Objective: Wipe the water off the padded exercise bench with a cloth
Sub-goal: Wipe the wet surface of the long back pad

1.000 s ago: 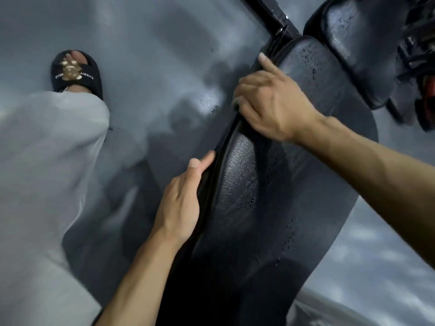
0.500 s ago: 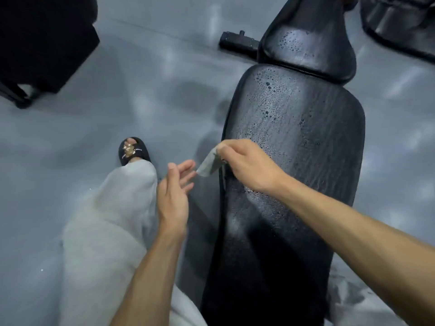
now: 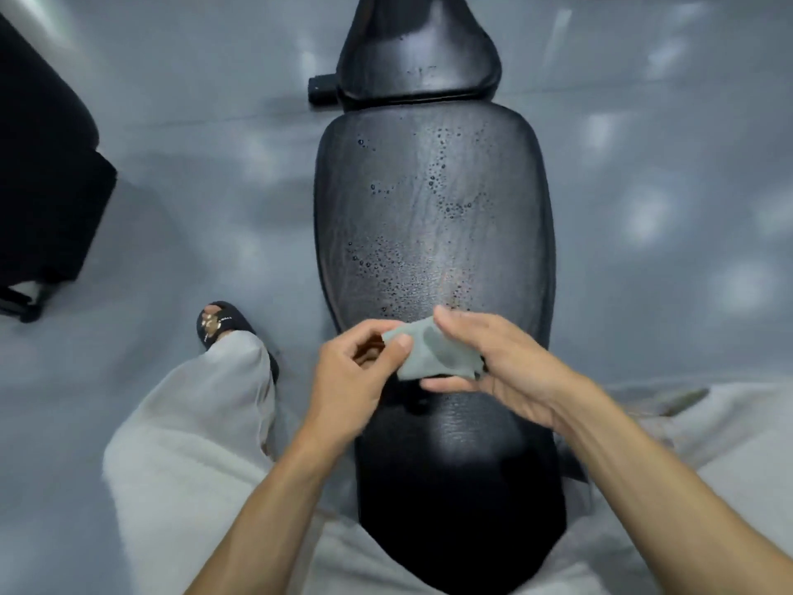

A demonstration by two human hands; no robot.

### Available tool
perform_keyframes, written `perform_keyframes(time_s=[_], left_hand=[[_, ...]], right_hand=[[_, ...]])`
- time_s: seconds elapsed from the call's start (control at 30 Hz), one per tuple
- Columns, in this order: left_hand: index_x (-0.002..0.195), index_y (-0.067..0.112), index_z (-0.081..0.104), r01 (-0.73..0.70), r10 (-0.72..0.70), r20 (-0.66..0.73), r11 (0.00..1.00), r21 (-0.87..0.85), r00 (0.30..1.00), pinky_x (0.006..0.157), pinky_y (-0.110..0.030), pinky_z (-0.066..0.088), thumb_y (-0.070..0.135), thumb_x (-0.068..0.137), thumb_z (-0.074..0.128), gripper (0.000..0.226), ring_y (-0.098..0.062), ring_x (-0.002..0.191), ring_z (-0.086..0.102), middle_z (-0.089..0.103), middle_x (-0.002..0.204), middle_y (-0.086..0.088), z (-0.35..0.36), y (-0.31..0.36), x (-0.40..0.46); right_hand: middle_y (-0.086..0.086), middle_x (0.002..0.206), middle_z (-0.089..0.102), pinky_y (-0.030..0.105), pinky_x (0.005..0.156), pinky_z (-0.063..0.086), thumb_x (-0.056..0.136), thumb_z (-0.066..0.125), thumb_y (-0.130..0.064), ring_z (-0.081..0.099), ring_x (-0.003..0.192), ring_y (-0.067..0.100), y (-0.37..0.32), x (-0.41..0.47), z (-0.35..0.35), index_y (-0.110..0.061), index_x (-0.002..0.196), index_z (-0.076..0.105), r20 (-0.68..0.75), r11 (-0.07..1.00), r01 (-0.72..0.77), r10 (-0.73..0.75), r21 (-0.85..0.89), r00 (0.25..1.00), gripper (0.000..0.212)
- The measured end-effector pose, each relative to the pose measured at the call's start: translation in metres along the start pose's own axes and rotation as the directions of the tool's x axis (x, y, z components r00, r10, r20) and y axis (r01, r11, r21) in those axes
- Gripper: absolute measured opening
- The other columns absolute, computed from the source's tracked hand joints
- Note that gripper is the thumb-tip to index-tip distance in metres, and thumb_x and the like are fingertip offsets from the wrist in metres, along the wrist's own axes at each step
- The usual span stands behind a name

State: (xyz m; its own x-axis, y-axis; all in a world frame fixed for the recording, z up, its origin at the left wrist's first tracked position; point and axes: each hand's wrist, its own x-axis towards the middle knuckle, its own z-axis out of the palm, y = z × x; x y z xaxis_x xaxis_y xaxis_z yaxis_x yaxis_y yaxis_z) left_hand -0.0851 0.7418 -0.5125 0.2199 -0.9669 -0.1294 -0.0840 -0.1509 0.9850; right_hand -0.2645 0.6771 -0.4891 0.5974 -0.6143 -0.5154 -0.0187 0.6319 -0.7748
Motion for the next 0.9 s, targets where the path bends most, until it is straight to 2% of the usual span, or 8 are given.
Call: perform_keyframes(time_s=[0.1,0.23,0.4,0.5,0.6,0.67,0.73,0.9], left_hand=[[0.101,0.013,0.075,0.000,-0.002,0.024,0.998,0.063,1.000,0.077,-0.017,0.052,0.009,0.095,0.070,0.008,-0.003,0.082,0.066,0.077,0.093,-0.002,0.014,-0.012,-0.016],[0.100,0.025,0.076,-0.011,-0.003,0.071,0.981,0.192,0.997,0.079,-0.024,0.054,0.027,0.091,0.069,0.012,-0.006,0.086,0.068,0.077,0.095,0.004,0.014,-0.024,-0.034],[0.104,0.023,0.077,-0.273,0.246,0.121,0.844,0.462,0.962,0.105,-0.034,0.047,0.023,0.092,0.071,0.014,-0.017,0.120,0.063,0.070,0.121,0.011,0.017,-0.022,-0.052],[0.105,0.022,0.075,-0.391,0.316,0.234,0.797,0.460,0.919,0.111,-0.034,0.042,0.024,0.093,0.070,0.013,-0.019,0.127,0.059,0.070,0.119,0.014,0.020,-0.003,-0.062],[0.104,0.028,0.074,-0.411,0.291,0.320,0.807,0.424,0.902,0.114,-0.034,0.040,0.031,0.095,0.066,0.012,-0.014,0.116,0.066,0.072,0.111,0.017,0.023,0.014,-0.070],[0.101,0.030,0.074,-0.342,0.240,0.289,0.858,0.385,0.927,0.112,-0.026,0.039,0.032,0.095,0.067,0.009,-0.006,0.102,0.069,0.074,0.104,0.016,0.028,0.016,-0.074],[0.101,0.025,0.073,-0.191,0.124,0.239,0.940,0.282,0.963,0.090,-0.017,0.049,0.026,0.095,0.070,0.006,0.000,0.085,0.067,0.074,0.096,0.012,0.036,0.012,-0.076],[0.128,0.008,0.060,0.307,-0.277,0.370,0.951,-0.026,0.887,0.083,-0.022,0.055,0.013,0.095,0.070,0.035,-0.013,0.097,0.070,0.077,0.110,-0.009,0.055,-0.012,-0.065]], right_hand=[[0.012,0.104,0.074,0.044,0.076,0.064,0.096,0.066,-0.018,0.075,0.094,0.028,0.040,-0.019,-0.004,-0.003,0.120,0.064,-0.140,0.995,0.098,-0.096,0.008,0.985,0.028],[0.020,0.095,0.075,0.033,0.058,0.062,0.104,0.056,-0.020,0.074,0.074,0.031,0.081,-0.033,-0.002,-0.007,0.118,0.065,-0.280,0.989,0.131,-0.108,0.065,0.954,0.022],[0.005,0.101,0.075,0.048,0.091,0.056,0.099,0.059,-0.036,0.071,0.095,0.015,0.112,-0.040,-0.018,-0.013,0.113,0.071,-0.352,0.913,0.233,-0.351,-0.335,0.868,0.030],[-0.013,0.138,0.062,0.033,0.112,0.043,0.094,0.069,-0.032,0.054,0.133,0.006,0.113,-0.054,-0.028,-0.029,0.140,0.059,-0.205,0.833,0.365,-0.476,-0.416,0.855,0.047],[-0.011,0.145,0.056,0.026,0.116,0.034,0.089,0.076,-0.031,0.045,0.142,0.010,0.115,-0.065,-0.035,-0.026,0.136,0.061,-0.059,0.751,0.428,-0.524,-0.504,0.850,0.050],[-0.011,0.119,0.070,0.027,0.101,0.046,0.087,0.077,-0.028,0.060,0.119,0.002,0.119,-0.068,-0.035,-0.019,0.113,0.071,-0.053,0.815,0.414,-0.473,-0.406,0.879,0.028],[-0.008,0.085,0.067,0.030,0.074,0.049,0.087,0.073,-0.031,0.060,0.082,0.004,0.123,-0.071,-0.034,-0.011,0.093,0.069,-0.141,0.887,0.388,-0.430,-0.249,0.892,0.021],[0.018,0.088,0.075,0.035,0.071,0.055,0.095,0.069,-0.022,0.066,0.078,0.018,0.124,-0.072,-0.041,-0.005,0.103,0.072,-0.352,0.927,0.372,-0.364,-0.047,0.863,0.019]])
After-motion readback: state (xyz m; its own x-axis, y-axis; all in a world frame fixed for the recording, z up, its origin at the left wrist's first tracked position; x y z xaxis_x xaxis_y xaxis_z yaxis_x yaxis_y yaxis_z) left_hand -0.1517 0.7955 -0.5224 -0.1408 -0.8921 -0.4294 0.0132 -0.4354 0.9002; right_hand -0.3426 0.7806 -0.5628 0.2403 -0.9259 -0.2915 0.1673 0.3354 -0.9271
